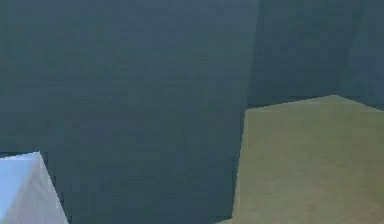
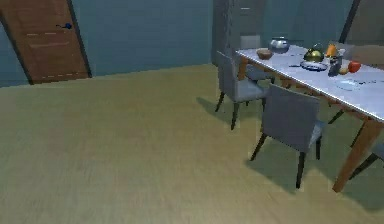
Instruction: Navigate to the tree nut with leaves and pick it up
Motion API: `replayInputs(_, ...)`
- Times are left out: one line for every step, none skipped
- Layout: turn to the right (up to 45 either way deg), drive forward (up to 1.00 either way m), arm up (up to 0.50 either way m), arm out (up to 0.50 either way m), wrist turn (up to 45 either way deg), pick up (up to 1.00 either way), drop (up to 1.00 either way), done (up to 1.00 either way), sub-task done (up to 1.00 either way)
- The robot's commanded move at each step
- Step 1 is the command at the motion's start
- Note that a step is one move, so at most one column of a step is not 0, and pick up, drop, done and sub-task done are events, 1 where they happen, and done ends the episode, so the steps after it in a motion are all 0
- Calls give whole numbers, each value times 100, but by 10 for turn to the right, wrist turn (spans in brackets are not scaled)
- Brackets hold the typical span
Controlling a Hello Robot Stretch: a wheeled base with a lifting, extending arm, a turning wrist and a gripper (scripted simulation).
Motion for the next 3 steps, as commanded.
replayInputs(-450,0,0,0,0,0,0,0,0)
replayInputs(-450,0,0,0,0,0,0,0,0)
replayInputs(-450,0,0,0,0,0,0,0,0)
